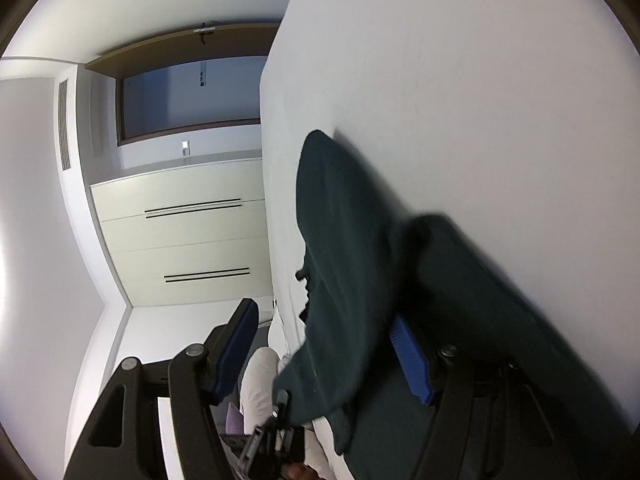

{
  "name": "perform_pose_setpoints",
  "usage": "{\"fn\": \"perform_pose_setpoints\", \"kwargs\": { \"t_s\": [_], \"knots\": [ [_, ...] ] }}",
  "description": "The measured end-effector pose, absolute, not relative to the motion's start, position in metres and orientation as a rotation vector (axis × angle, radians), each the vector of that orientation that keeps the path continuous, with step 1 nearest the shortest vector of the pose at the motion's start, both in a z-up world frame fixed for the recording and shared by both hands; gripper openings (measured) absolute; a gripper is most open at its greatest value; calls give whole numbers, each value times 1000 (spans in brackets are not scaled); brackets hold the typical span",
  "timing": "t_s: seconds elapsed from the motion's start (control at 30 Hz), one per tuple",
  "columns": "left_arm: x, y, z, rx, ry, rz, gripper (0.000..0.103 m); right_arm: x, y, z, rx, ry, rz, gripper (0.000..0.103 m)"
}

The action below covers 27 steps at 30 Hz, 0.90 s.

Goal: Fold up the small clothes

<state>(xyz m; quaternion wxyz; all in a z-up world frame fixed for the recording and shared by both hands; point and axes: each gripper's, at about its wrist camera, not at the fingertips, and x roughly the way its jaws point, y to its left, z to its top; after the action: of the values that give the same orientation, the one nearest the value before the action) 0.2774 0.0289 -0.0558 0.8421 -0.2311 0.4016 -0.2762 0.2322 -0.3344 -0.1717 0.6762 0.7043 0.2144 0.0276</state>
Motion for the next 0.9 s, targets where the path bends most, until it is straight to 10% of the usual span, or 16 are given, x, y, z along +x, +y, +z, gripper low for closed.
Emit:
{"fn": "perform_pose_setpoints", "kwargs": {
  "t_s": [0.9],
  "knots": [
    [278, 29, -131, -441, 973, -521, 11, 248, -362, -182, 1509, 315, 20, 47]
  ]
}}
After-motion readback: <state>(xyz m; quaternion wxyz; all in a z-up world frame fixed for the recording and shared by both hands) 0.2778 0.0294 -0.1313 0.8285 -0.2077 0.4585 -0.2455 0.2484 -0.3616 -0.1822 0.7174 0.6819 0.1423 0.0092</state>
